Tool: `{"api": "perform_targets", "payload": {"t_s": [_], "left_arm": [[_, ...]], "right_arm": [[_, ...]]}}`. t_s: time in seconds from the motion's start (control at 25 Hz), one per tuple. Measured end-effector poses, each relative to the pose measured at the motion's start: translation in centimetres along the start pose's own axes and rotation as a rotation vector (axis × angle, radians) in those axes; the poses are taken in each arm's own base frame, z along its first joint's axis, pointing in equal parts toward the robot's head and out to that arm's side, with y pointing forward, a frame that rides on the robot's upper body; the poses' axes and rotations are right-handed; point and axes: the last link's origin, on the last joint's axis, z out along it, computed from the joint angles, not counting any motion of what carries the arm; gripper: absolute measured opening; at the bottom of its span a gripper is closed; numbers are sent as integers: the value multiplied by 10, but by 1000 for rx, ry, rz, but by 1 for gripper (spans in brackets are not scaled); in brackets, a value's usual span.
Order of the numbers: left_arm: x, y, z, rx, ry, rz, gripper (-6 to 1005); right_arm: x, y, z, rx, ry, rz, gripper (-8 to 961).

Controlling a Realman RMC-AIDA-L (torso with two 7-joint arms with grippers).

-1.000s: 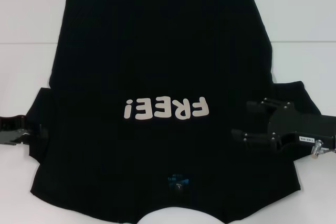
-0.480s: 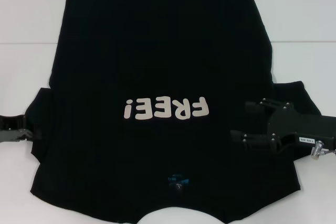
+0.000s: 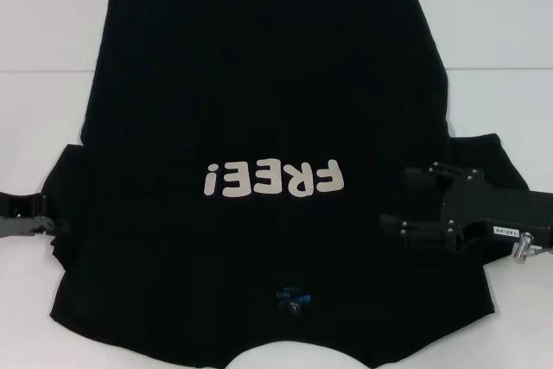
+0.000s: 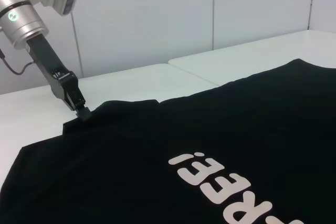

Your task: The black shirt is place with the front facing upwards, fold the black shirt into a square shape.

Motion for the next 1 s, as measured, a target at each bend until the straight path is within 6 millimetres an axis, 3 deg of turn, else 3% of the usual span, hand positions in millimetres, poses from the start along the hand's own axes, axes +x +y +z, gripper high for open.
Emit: {"api": "perform_targets", "payload": {"t_s": [1.0], "left_arm": [[6,-41,-44,41,151,-128,39]], "right_arm": [[1,-1,-1,11,0,5,911]]}}
